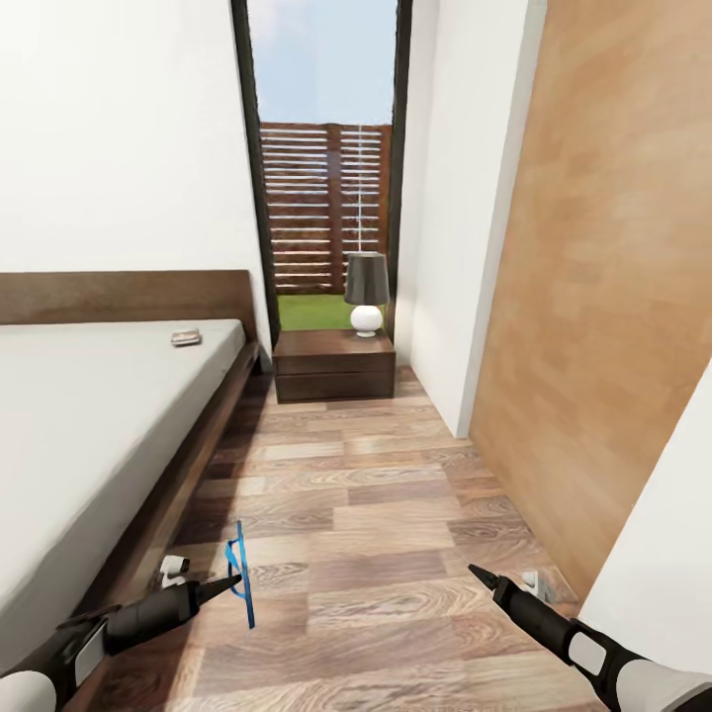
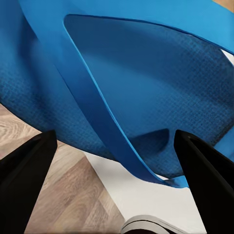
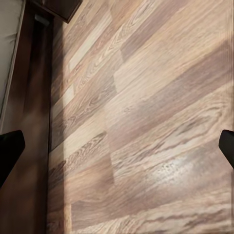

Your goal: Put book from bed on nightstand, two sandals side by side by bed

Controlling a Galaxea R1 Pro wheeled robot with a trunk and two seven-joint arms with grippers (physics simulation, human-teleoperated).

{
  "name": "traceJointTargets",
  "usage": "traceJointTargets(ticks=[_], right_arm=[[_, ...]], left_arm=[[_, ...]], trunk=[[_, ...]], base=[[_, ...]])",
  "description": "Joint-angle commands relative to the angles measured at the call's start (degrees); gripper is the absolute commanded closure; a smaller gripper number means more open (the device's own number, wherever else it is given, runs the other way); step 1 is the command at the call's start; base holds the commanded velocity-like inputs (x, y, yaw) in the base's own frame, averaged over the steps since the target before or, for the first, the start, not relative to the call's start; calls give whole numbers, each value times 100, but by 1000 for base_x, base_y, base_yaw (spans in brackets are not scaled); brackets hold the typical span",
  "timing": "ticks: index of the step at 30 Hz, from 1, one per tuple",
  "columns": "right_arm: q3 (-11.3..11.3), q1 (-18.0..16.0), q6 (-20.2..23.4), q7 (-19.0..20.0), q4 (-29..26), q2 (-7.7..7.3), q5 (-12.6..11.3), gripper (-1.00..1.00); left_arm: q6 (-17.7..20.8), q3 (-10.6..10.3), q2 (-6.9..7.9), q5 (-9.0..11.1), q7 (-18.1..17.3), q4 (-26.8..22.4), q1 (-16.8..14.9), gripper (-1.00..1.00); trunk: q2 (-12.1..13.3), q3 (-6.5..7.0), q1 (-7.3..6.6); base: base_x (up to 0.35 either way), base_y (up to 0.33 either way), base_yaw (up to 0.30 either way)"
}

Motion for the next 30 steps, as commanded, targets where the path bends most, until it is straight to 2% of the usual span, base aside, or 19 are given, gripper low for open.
traceJointTargets(ticks=[1,18,30], right_arm=[[30,-10,43,37,20,3,-60,-100],[36,-10,44,36,20,3,-60,-100],[36,-10,44,36,20,5,-60,-100]], left_arm=[[60,-11,3,21,-18,-1,0,100],[60,-11,3,23,-18,16,0,100],[52,-10,3,28,-7,67,0,100]], trunk=[[-3,-6,-1],[-3,-6,-1],[-3,-6,-1]], base=[[0,153,-263],[0,144,-266],[0,33,-247]])
